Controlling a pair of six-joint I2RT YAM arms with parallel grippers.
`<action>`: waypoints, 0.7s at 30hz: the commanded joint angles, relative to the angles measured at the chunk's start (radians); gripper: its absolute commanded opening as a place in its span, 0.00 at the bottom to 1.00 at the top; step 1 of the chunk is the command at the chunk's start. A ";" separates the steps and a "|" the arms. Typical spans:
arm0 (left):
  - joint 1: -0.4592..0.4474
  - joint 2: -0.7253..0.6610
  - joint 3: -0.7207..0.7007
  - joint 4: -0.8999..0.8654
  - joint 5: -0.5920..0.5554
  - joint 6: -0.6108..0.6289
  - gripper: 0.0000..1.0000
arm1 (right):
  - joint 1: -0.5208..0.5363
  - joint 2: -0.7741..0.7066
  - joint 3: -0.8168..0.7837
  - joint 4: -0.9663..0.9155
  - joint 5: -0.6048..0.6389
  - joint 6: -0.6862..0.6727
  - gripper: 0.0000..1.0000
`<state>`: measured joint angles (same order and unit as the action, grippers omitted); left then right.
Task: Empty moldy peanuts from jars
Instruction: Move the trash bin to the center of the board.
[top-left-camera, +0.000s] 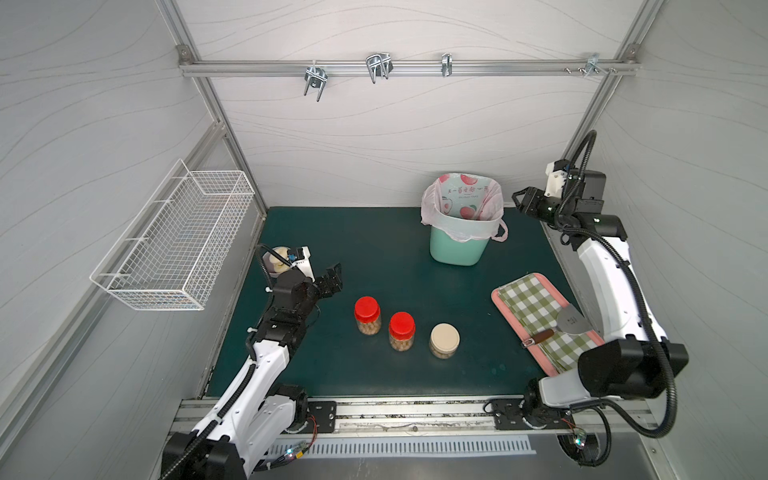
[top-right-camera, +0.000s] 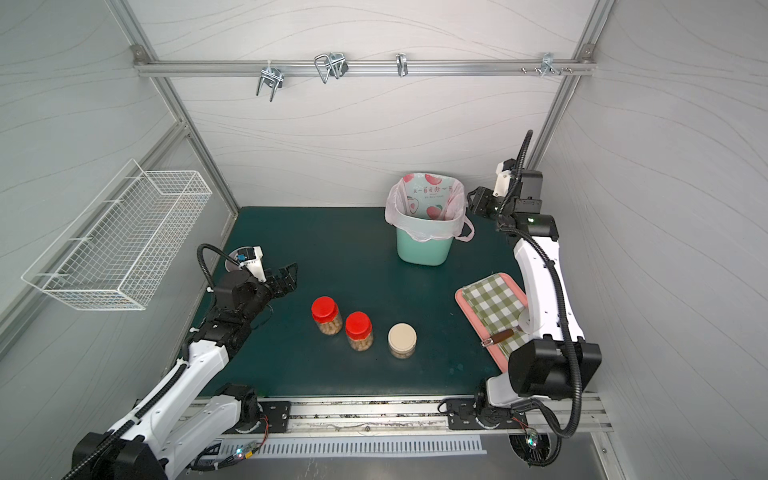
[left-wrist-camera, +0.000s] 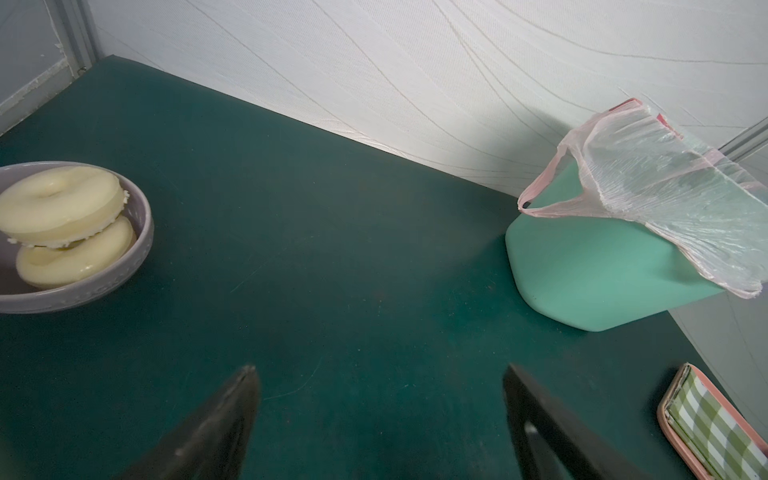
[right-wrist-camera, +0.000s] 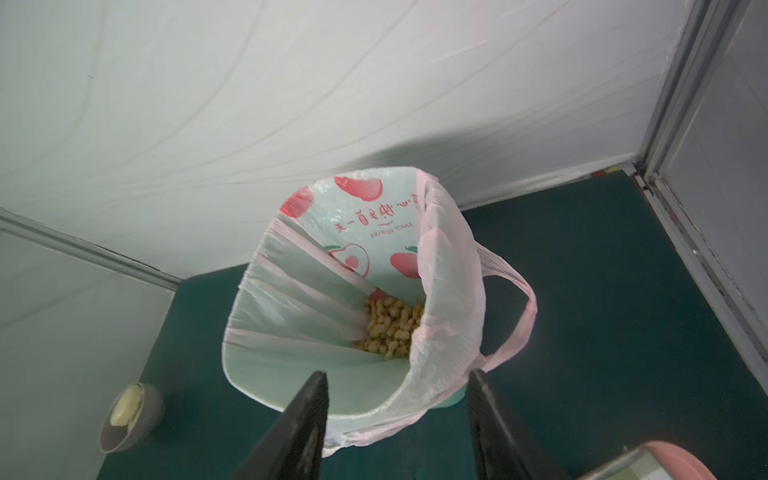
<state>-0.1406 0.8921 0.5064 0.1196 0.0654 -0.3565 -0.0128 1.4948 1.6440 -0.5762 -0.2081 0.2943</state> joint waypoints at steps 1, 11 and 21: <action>-0.008 0.010 0.034 0.028 0.015 -0.009 0.93 | 0.013 0.051 0.089 -0.124 0.050 -0.019 0.54; -0.021 0.046 0.047 0.026 0.014 -0.003 0.91 | 0.082 0.225 0.182 -0.150 0.127 -0.035 0.50; -0.024 0.039 0.047 0.016 -0.001 0.006 0.89 | 0.130 0.394 0.304 -0.198 0.204 -0.024 0.34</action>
<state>-0.1589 0.9379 0.5087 0.1120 0.0708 -0.3542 0.1040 1.8675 1.9003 -0.7319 -0.0448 0.2691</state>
